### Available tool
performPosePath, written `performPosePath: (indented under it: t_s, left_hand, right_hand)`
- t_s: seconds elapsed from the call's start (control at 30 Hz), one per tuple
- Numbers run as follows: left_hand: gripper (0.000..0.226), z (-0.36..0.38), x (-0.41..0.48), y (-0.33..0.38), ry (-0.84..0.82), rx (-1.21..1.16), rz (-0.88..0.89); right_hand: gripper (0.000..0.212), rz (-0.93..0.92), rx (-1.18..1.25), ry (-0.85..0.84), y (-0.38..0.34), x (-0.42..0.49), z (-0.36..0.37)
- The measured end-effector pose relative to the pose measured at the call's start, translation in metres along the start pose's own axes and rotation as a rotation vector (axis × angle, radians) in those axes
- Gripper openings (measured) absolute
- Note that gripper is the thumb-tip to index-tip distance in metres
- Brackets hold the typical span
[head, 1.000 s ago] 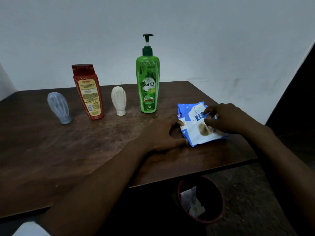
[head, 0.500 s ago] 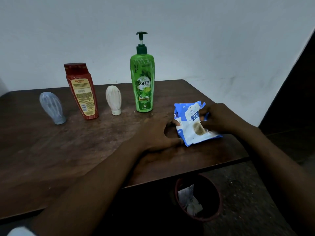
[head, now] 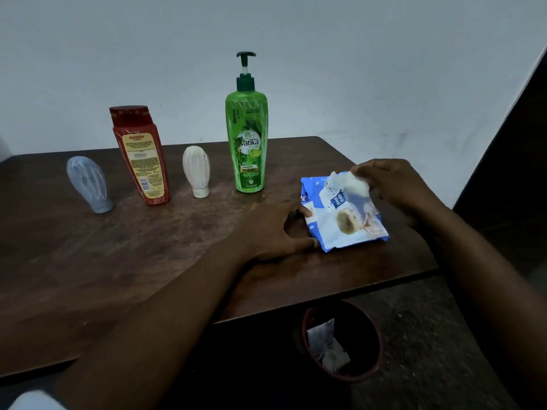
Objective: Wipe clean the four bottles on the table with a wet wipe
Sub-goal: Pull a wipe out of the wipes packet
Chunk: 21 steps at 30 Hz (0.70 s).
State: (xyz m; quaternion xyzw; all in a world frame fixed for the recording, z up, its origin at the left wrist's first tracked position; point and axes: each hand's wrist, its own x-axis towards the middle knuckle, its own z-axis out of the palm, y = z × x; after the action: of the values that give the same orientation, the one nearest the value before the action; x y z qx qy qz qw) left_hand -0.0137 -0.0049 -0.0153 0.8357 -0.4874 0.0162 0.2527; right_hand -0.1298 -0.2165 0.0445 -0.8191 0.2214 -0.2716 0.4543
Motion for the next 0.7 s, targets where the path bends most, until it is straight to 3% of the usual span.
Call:
performPosePath:
  t_s: [0.3,0.57,0.7]
  left_hand:
    - [0.055,-0.002,-0.001,0.002,0.017,-0.067,-0.025]
    - [0.018,-0.026,-0.003,0.001,0.112,-1.120,-0.271]
    - [0.025,-0.039,-0.012,-0.011,0.209,-1.162,-0.397]
  right_hand:
    - [0.015,0.038,0.369,0.048,-0.019,0.002,0.008]
    - [0.008,0.042,0.469,-0.155,-0.034,-0.016,0.065]
    - [0.006,0.001,0.483,-0.190,-0.046,-0.021,0.105]
